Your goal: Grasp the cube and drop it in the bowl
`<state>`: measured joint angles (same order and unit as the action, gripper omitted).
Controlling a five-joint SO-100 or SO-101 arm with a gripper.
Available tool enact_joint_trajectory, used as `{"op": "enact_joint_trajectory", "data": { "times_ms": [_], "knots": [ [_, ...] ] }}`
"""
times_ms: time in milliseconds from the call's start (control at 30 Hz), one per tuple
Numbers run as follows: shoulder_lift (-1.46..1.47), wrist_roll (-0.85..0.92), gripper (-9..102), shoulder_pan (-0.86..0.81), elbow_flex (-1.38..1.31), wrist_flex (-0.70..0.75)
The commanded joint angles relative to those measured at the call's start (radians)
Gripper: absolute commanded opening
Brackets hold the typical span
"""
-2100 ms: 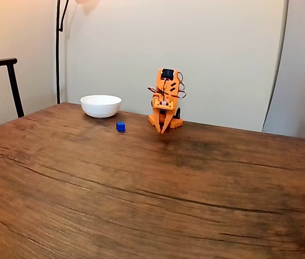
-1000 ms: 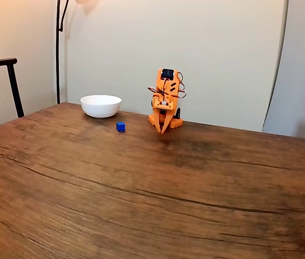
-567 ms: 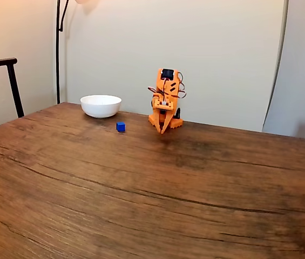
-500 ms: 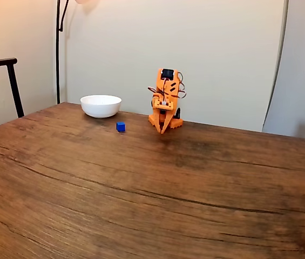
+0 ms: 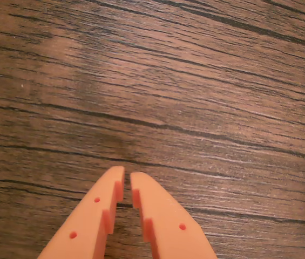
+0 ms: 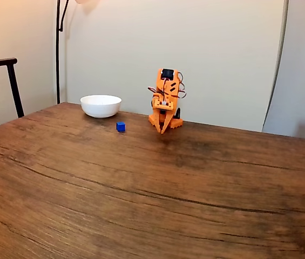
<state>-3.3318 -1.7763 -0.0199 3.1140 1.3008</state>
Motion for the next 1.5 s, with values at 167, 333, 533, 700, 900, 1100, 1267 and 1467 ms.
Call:
{"op": "enact_joint_trajectory", "data": {
  "times_ms": [167, 333, 533, 700, 900, 1100, 1267, 1467],
  "knots": [
    [0.012, -0.005, 0, 0.008, -0.003, 0.063],
    [0.012, -0.005, 0, 0.008, -0.003, 0.063],
    [0.012, -0.005, 0, 0.008, -0.003, 0.063],
    [0.012, -0.005, 0, 0.008, -0.003, 0.063],
    [0.012, -0.005, 0, 0.008, -0.003, 0.063],
    [0.009, -0.005, 0, -0.009, -0.003, 0.04],
    [0.009, 0.008, 0, -0.029, -0.003, 0.014],
    [0.009, 0.009, 0, -0.147, -0.003, -0.028]
  ]
}}
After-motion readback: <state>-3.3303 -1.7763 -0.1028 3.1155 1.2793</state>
